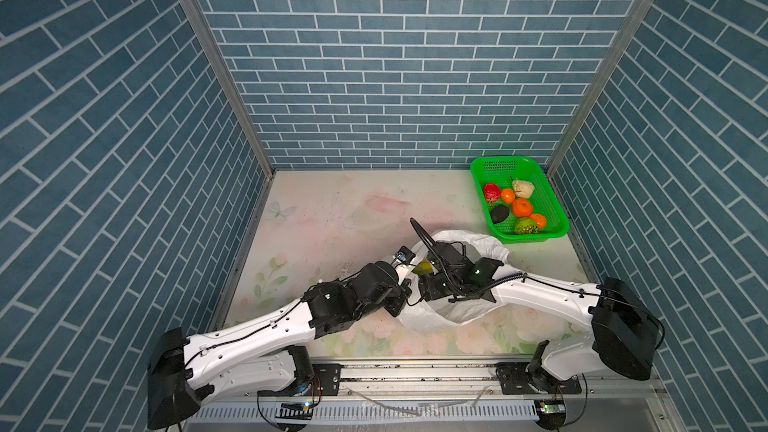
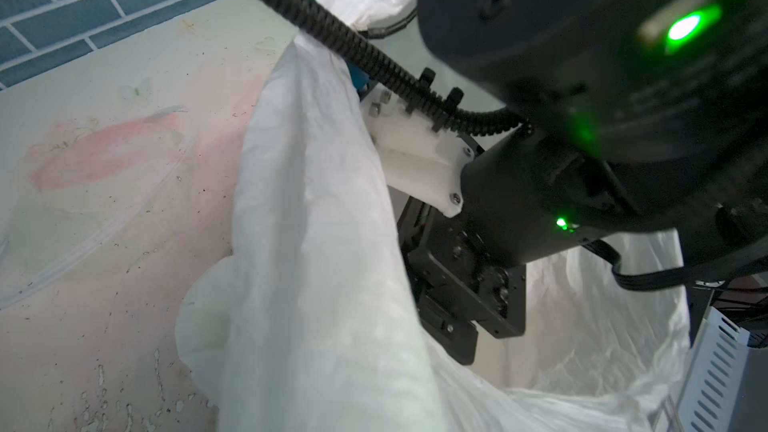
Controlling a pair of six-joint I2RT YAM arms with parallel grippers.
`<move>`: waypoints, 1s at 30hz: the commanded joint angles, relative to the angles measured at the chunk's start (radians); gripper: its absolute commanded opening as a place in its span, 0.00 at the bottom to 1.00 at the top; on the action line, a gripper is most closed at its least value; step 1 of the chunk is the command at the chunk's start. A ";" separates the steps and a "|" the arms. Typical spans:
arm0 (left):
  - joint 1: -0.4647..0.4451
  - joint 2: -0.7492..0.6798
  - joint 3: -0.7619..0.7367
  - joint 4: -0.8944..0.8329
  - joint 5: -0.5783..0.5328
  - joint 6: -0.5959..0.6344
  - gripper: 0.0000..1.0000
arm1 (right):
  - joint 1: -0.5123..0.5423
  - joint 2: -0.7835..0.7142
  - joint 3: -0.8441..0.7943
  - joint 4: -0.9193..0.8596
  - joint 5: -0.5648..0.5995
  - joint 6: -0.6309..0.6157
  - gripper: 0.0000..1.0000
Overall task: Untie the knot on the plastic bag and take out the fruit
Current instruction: 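Lower the right gripper into the bag toward the green and yellow fruits, then close the right gripper on the yellow-green fruit inside the bag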
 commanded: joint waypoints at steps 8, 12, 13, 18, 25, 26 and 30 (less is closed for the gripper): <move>-0.004 -0.021 -0.036 -0.072 0.032 0.018 0.00 | -0.044 0.028 -0.021 0.098 0.098 0.409 0.86; -0.020 0.009 -0.023 -0.114 0.066 0.024 0.00 | -0.044 0.035 -0.086 0.217 0.139 0.551 0.86; -0.030 0.020 -0.020 -0.122 0.066 0.026 0.00 | -0.043 0.045 -0.088 0.229 0.150 0.571 0.86; -0.060 0.041 -0.013 -0.131 0.050 0.024 0.00 | -0.044 0.075 -0.074 0.240 0.214 0.624 0.86; -0.060 0.041 -0.023 -0.118 0.031 0.045 0.00 | -0.043 0.151 -0.034 0.270 0.211 0.691 0.84; -0.060 0.044 -0.020 -0.119 0.024 0.052 0.00 | -0.043 0.165 -0.031 0.274 0.209 0.700 0.83; -0.057 0.034 0.000 -0.122 -0.026 0.080 0.00 | -0.021 0.162 -0.021 0.243 0.232 0.707 0.81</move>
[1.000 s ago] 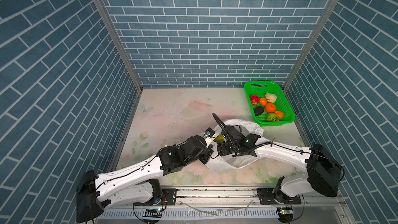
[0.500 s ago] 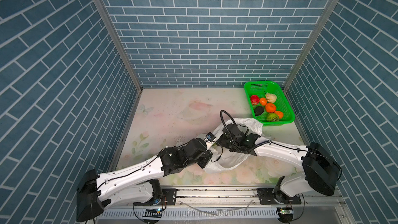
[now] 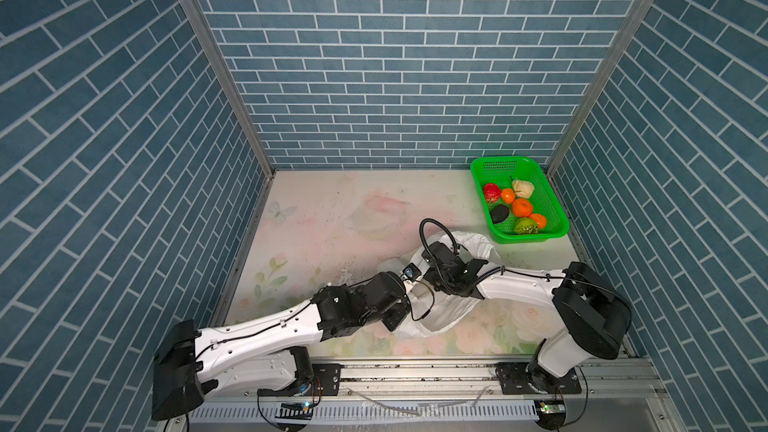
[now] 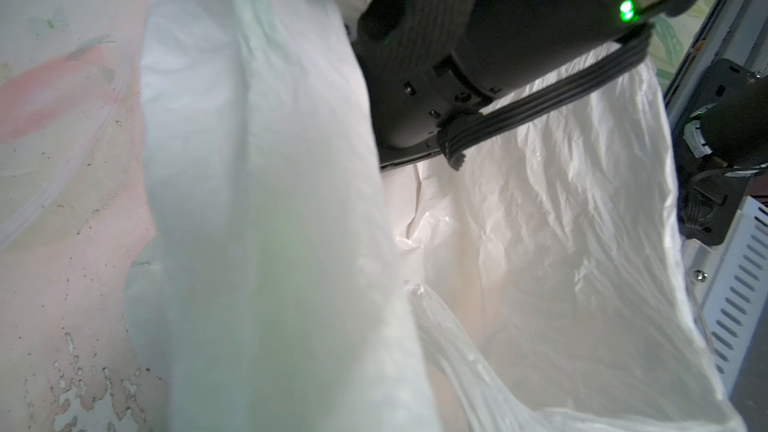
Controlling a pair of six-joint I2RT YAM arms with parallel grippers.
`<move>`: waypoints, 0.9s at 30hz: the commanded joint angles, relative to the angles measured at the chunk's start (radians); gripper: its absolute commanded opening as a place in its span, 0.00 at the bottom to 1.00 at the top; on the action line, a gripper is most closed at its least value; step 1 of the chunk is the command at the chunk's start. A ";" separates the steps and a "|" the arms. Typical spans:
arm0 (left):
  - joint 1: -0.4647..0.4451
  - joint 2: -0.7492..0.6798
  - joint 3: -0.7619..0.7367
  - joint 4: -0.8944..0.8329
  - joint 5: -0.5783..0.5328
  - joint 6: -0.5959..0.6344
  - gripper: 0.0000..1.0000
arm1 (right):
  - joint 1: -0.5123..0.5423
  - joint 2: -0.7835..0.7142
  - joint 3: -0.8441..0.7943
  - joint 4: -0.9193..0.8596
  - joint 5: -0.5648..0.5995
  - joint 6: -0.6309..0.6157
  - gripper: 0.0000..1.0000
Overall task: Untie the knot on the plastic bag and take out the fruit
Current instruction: 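Close the right gripper on the yellow-green fruit inside the bag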
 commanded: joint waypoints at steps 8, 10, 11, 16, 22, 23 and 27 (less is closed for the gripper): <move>-0.003 -0.016 0.033 0.011 -0.025 0.059 0.00 | 0.020 0.027 0.081 -0.052 0.095 0.037 0.77; -0.004 -0.015 0.032 0.020 -0.015 0.063 0.00 | 0.020 0.059 0.122 -0.074 0.102 0.016 0.77; -0.003 -0.014 0.031 0.023 -0.011 0.066 0.00 | 0.021 0.077 0.144 -0.095 0.110 0.008 0.78; -0.003 -0.011 0.022 0.027 -0.004 0.070 0.00 | 0.019 0.145 0.193 -0.140 0.102 -0.006 0.79; -0.003 -0.022 -0.001 0.027 -0.005 0.065 0.00 | 0.012 0.158 0.178 -0.197 0.084 0.009 0.68; -0.004 -0.022 -0.003 0.027 -0.004 0.063 0.00 | 0.008 0.153 0.174 -0.211 0.087 0.007 0.67; -0.004 -0.020 -0.010 0.032 0.003 0.058 0.00 | 0.002 0.090 0.137 -0.229 0.121 0.005 0.57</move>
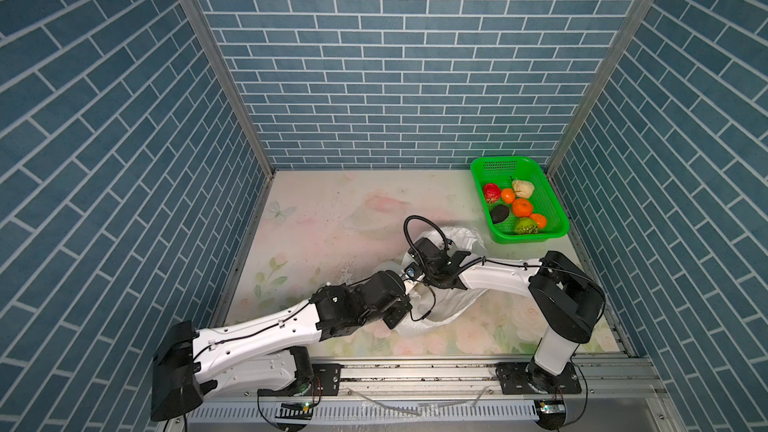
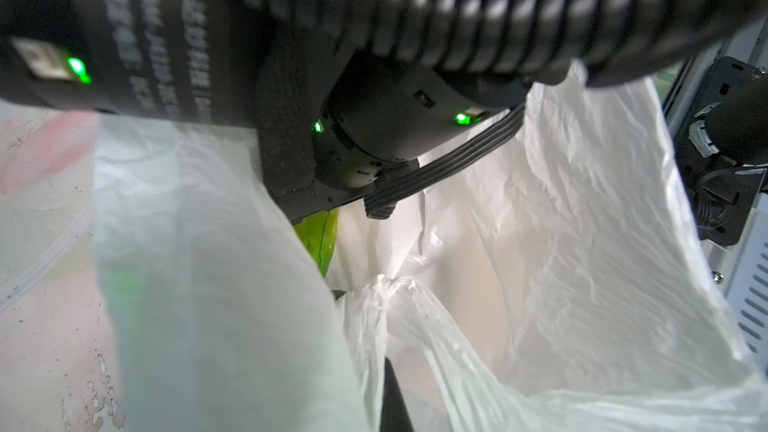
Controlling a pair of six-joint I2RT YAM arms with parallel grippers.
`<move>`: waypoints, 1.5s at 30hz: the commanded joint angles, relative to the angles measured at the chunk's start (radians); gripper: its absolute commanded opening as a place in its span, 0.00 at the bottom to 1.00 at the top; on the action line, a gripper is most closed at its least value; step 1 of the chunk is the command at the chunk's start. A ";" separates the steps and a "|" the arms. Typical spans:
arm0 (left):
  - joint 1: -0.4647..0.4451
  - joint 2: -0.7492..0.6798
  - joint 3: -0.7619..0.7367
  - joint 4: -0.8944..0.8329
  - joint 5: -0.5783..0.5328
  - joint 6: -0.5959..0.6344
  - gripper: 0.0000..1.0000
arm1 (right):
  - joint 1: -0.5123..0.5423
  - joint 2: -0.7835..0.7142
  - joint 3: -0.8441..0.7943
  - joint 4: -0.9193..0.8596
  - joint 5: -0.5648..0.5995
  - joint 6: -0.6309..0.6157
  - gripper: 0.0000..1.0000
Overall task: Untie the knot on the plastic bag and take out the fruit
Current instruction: 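Close the right gripper on the yellow-green fruit inside the bag, then lift the yellow-green fruit out and carry it over the green basket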
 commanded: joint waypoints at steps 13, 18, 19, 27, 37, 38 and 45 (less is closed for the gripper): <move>-0.005 0.030 -0.026 0.063 0.025 -0.001 0.00 | -0.009 -0.274 -0.104 -0.141 0.133 -0.055 0.37; -0.006 0.024 -0.017 0.065 -0.032 -0.023 0.00 | 0.002 -0.320 -0.108 -0.177 0.096 -0.125 0.35; -0.005 0.021 -0.015 0.068 -0.046 -0.029 0.00 | 0.011 -0.327 -0.111 -0.186 0.091 -0.137 0.34; 0.000 0.051 0.032 0.068 -0.096 -0.062 0.00 | 0.116 -0.336 -0.067 -0.261 0.125 -0.235 0.33; 0.026 0.047 0.049 0.040 -0.113 -0.078 0.00 | 0.147 -0.383 -0.011 -0.329 0.142 -0.299 0.32; 0.028 0.045 0.049 0.037 -0.114 -0.078 0.00 | 0.148 -0.400 -0.011 -0.333 0.144 -0.303 0.32; 0.037 0.060 0.056 0.032 -0.105 -0.080 0.00 | 0.148 -0.512 0.030 -0.394 0.170 -0.351 0.32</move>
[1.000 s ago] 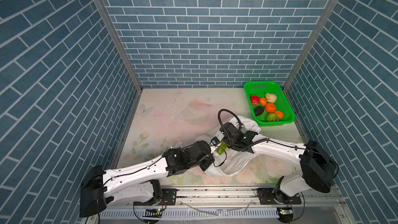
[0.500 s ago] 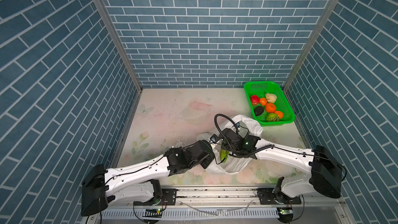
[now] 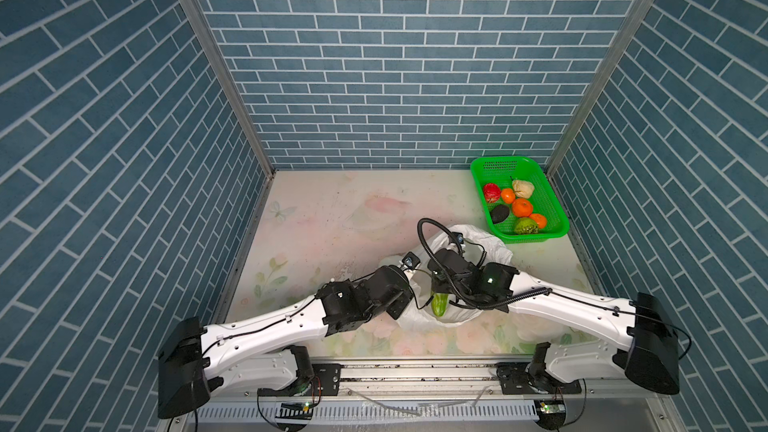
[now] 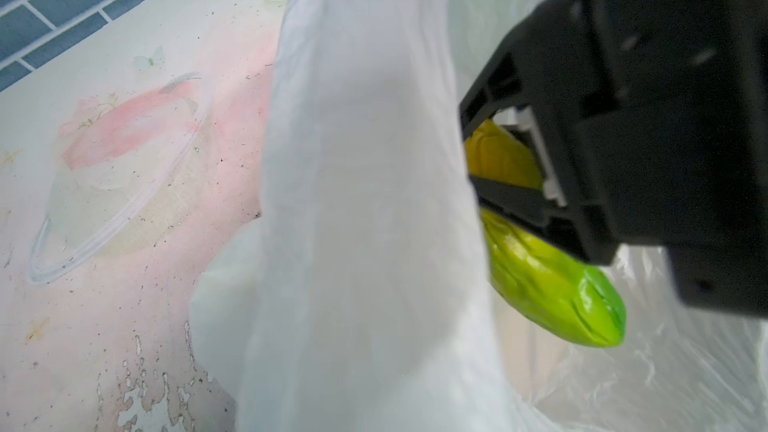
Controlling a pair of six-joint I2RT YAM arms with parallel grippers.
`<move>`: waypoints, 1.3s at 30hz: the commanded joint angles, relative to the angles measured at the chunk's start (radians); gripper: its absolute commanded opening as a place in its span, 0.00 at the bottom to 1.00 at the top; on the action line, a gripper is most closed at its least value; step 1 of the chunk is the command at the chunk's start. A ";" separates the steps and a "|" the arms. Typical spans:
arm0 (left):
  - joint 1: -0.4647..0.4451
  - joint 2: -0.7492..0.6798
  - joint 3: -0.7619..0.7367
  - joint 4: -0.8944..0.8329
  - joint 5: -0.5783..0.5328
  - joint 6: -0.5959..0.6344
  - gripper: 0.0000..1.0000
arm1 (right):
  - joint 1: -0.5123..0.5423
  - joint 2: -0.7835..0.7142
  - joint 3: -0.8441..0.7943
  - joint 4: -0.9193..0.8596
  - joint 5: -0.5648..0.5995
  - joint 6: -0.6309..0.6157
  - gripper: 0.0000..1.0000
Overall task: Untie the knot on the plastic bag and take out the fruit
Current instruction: 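Lift the yellow-green fruit out and carry it over the green basket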
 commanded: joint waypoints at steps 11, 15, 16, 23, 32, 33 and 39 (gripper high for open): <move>0.007 0.048 0.048 0.010 0.000 0.003 0.00 | -0.027 -0.163 0.200 -0.135 0.120 -0.168 0.33; 0.008 0.048 0.045 0.009 -0.002 0.000 0.00 | -0.111 -0.203 0.251 -0.133 0.081 -0.221 0.33; 0.007 0.049 0.045 0.009 -0.003 -0.001 0.00 | -0.136 -0.212 0.259 -0.131 0.067 -0.232 0.33; 0.007 0.049 0.044 0.003 -0.003 -0.011 0.00 | -0.348 -0.247 0.305 -0.081 -0.028 -0.315 0.35; 0.007 0.037 0.059 -0.051 0.003 -0.004 0.00 | -0.724 -0.194 0.304 0.060 -0.255 -0.337 0.36; 0.007 0.035 0.061 -0.059 0.005 0.000 0.00 | -0.769 -0.175 0.303 0.077 -0.277 -0.338 0.36; 0.008 0.021 0.067 -0.097 0.009 0.028 0.00 | -0.944 -0.048 0.257 0.213 -0.322 -0.358 0.36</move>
